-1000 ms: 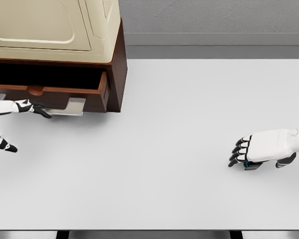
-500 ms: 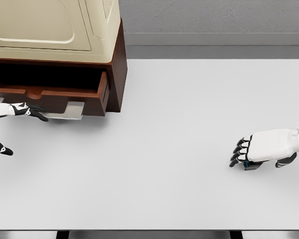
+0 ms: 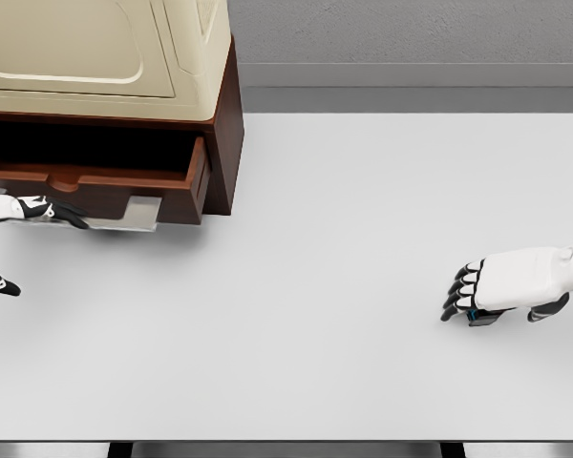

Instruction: Open the cabinet drawer with left arm, and place a switch into the drawer with right arm

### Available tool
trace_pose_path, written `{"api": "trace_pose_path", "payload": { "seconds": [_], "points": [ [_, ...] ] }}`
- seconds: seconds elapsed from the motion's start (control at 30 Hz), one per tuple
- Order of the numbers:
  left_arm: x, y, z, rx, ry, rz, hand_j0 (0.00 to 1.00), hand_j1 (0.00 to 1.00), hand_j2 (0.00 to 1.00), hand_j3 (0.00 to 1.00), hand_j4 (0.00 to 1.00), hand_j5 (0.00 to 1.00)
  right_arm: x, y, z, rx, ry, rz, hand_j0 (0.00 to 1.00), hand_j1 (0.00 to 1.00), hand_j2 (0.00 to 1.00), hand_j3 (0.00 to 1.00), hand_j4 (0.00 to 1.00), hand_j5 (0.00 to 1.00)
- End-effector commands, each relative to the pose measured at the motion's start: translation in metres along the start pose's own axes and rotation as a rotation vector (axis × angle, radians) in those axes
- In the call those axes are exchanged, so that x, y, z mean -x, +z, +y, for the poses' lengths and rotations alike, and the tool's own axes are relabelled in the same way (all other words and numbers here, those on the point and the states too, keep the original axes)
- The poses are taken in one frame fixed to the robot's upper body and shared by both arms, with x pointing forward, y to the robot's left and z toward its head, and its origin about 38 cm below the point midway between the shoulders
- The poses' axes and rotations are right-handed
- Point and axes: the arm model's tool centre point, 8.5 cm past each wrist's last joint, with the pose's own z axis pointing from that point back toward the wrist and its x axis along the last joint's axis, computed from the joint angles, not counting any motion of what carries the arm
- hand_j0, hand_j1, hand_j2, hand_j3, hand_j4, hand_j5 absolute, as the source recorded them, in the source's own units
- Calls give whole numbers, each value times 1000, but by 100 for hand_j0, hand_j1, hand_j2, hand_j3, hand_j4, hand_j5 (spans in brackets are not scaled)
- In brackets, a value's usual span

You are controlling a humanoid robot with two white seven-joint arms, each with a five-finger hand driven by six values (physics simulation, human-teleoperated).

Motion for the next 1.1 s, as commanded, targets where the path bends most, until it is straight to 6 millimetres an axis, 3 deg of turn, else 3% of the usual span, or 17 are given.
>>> {"api": "trace_pose_path", "payload": {
  "seconds": [0.0, 0.37, 0.77, 0.97, 1.07],
  "points": [
    [1, 2, 2, -9, -1, 10, 90, 90, 90, 90, 90, 90, 0, 0, 0, 3, -3, 0, 93, 93, 93, 93, 93, 93],
    [-3, 5, 10, -35, 3, 1, 90, 90, 90, 90, 90, 90, 0, 1, -1, 4, -3, 1, 84, 84, 84, 84, 84, 84],
    [-7, 23, 18, -82, 13, -6, 90, 90, 90, 90, 90, 90, 0, 1, -1, 4, -3, 1, 74, 74, 74, 74, 74, 74],
    [-32, 54, 57, -236, 30, -85, 91, 91, 91, 91, 91, 91, 0, 0, 0, 3, -3, 0, 74, 74, 74, 74, 74, 74],
    [-26, 69, 70, -300, 53, -76, 93, 93, 93, 93, 93, 93, 0, 1, -1, 3, -2, 1, 74, 74, 74, 74, 74, 74]
  ]
}}
